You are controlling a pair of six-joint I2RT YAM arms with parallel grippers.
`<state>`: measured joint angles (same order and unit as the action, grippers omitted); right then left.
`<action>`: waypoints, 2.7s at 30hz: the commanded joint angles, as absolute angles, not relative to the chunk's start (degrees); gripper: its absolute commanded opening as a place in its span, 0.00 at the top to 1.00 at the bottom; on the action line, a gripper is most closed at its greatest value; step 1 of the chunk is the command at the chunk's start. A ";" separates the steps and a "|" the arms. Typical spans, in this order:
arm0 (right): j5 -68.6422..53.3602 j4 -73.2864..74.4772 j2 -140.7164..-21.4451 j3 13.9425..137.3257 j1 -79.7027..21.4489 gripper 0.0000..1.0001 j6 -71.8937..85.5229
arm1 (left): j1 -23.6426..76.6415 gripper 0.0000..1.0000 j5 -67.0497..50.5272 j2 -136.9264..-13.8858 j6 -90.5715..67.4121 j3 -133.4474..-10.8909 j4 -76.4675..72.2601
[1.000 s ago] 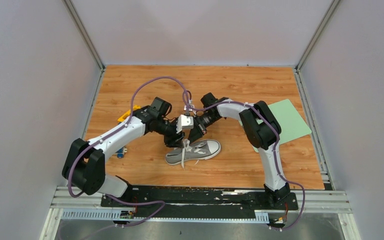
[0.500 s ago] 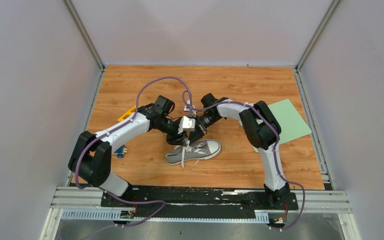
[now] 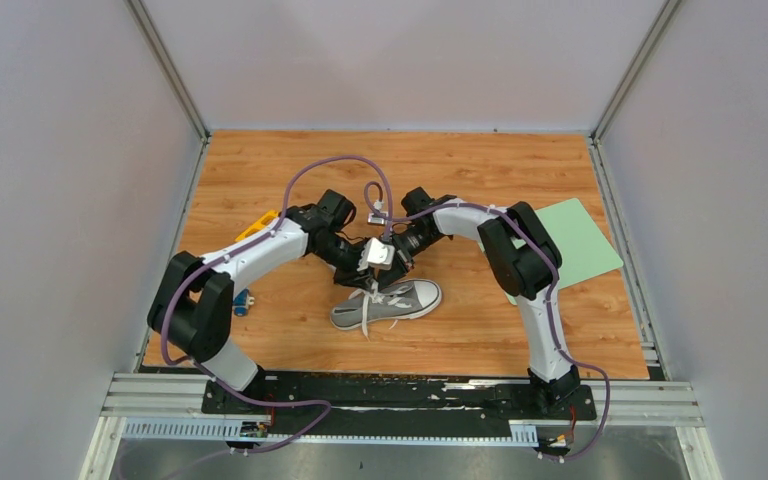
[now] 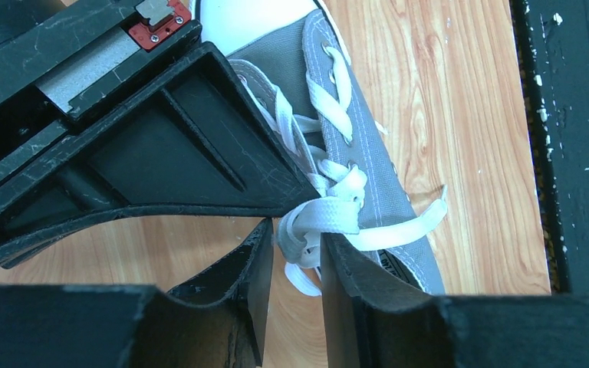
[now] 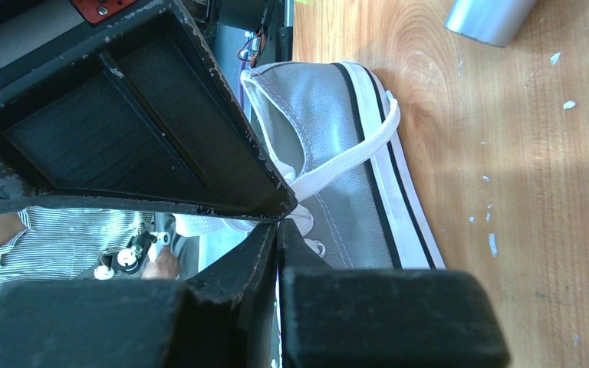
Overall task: Tie the shoes
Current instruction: Cross the shoelace with the shoelace.
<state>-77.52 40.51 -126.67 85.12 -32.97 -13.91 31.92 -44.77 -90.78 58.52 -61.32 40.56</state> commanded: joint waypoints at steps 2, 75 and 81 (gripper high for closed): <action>-80.64 39.92 -127.61 85.65 -33.49 0.95 -15.64 | 32.67 0.62 -46.54 -92.07 65.03 -65.13 46.70; -86.85 45.41 -132.92 90.34 -35.55 0.75 -19.80 | 33.88 0.91 -32.64 -84.39 17.84 -58.30 29.00; -87.29 46.45 -133.42 90.77 -35.24 0.75 -20.47 | 33.86 0.63 -36.62 -82.87 31.62 -59.94 36.45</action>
